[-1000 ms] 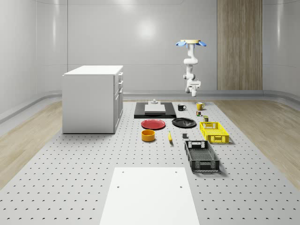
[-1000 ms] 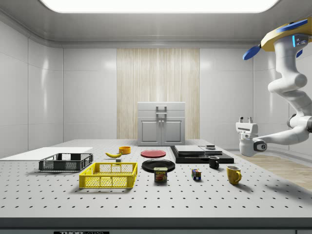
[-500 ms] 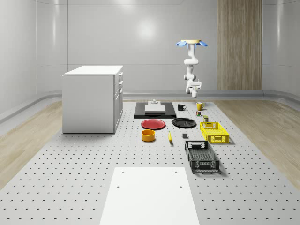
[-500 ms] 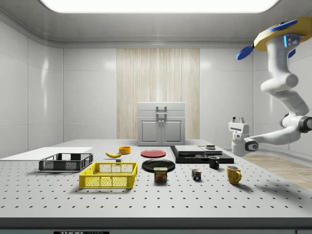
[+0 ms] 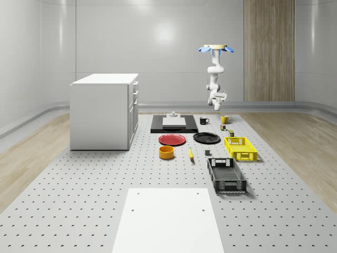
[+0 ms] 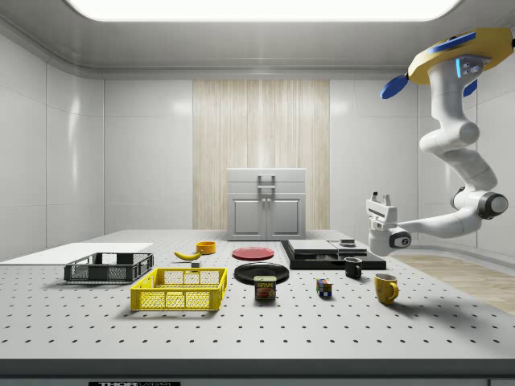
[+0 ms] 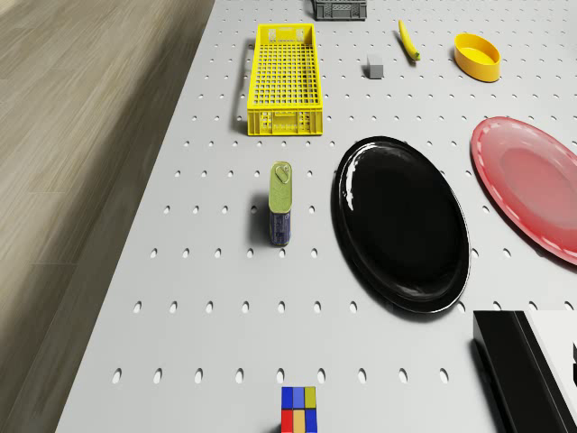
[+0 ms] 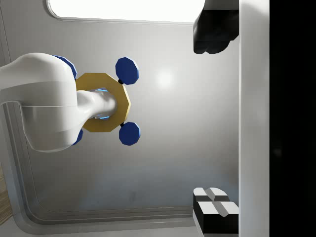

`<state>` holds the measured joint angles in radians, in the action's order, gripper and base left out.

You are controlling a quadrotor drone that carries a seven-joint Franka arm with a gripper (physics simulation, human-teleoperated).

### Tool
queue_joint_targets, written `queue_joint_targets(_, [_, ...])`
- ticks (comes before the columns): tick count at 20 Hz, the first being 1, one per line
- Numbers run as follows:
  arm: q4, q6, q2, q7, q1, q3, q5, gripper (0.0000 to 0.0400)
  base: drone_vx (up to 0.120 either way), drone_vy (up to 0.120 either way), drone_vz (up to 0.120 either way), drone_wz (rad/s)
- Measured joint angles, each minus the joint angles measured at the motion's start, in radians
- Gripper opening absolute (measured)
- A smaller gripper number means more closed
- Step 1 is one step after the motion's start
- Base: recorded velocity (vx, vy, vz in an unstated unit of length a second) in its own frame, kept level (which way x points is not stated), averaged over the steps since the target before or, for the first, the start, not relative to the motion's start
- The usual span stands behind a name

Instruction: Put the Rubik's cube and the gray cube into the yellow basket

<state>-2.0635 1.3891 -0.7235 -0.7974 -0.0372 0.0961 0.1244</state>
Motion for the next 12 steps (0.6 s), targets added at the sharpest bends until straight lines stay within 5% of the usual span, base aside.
queue_joint_targets(4, [-0.020,0.006,-0.006,-0.016,-0.027,0.086,0.121,0.0400,0.000,0.000,0.000,0.000])
queue_joint_targets(8, [-0.082,0.017,-0.022,-0.051,-0.078,0.241,0.346,0.0400,0.110,0.000,0.000,0.000])
queue_joint_targets(12, [-0.247,0.035,-0.060,-0.125,-0.168,0.474,0.712,0.0400,0.120,0.000,-0.110,0.000])
